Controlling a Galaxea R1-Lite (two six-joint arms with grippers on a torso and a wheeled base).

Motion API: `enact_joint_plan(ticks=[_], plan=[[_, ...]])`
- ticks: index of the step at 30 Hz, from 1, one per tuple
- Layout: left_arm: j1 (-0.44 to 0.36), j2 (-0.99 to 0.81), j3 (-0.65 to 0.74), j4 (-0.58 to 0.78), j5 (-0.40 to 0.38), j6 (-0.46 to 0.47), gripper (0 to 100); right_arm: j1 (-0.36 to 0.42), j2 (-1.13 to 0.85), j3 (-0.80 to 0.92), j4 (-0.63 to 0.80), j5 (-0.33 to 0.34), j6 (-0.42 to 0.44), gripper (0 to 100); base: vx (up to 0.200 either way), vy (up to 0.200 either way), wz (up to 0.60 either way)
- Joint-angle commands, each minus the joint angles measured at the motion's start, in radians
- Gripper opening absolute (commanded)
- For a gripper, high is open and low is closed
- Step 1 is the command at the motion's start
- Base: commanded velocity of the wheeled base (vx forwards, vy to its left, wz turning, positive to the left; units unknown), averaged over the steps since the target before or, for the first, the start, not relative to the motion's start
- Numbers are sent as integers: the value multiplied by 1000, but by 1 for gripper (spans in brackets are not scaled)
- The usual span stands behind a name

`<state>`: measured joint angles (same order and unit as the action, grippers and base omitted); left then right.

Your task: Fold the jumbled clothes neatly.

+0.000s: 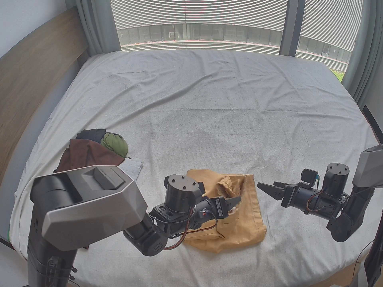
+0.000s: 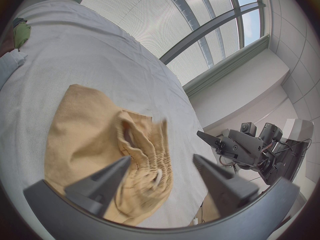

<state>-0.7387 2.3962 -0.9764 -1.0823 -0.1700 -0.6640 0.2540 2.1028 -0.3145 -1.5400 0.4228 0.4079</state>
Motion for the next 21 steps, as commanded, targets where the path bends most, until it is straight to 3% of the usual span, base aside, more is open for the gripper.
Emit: enact_joint_plan(ticks=[1, 12, 21], plan=[[-2, 1, -8, -4, 1, 0, 100, -1, 0, 0, 0, 1, 0, 100, 0, 0, 0], [-2, -25, 4, -18, 35, 0, 100, -1, 8, 0, 0, 1, 0, 100, 0, 0, 0], [44, -127, 123, -18, 43, 9, 100, 4, 48, 9, 0, 1, 0, 100, 0, 0, 0]])
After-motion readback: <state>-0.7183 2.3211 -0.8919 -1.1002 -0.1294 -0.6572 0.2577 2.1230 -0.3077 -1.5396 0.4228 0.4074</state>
